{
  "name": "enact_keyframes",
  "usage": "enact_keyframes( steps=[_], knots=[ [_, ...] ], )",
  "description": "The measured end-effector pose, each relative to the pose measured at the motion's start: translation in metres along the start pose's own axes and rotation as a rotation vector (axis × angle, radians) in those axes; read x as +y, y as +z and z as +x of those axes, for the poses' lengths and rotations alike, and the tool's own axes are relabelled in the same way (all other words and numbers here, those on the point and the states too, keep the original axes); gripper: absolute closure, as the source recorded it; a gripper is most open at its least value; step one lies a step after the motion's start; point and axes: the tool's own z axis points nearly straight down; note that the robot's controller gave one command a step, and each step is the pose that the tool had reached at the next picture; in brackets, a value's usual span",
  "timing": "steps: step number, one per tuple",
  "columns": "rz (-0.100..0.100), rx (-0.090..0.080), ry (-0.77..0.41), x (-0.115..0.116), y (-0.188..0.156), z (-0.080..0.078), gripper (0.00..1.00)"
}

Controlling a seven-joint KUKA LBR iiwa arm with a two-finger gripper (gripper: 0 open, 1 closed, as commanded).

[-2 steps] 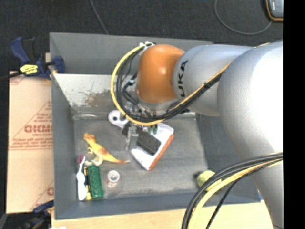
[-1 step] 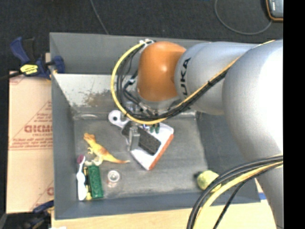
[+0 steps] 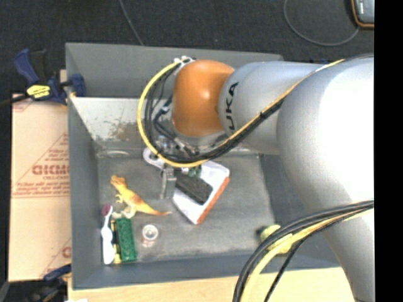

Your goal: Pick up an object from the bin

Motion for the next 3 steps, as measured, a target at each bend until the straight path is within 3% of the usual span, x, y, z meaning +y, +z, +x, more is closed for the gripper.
enact_keyframes(
  steps=[1, 2, 3],
  knots=[
    [0.002, 0.003, -0.006, -0.006, -0.087, 0.008, 0.00],
    [0.000, 0.003, 0.018, -0.003, -0.049, 0.002, 0.00],
    [-0.001, -0.002, 0.015, -0.001, -0.065, 0.006, 0.00]
  ],
)
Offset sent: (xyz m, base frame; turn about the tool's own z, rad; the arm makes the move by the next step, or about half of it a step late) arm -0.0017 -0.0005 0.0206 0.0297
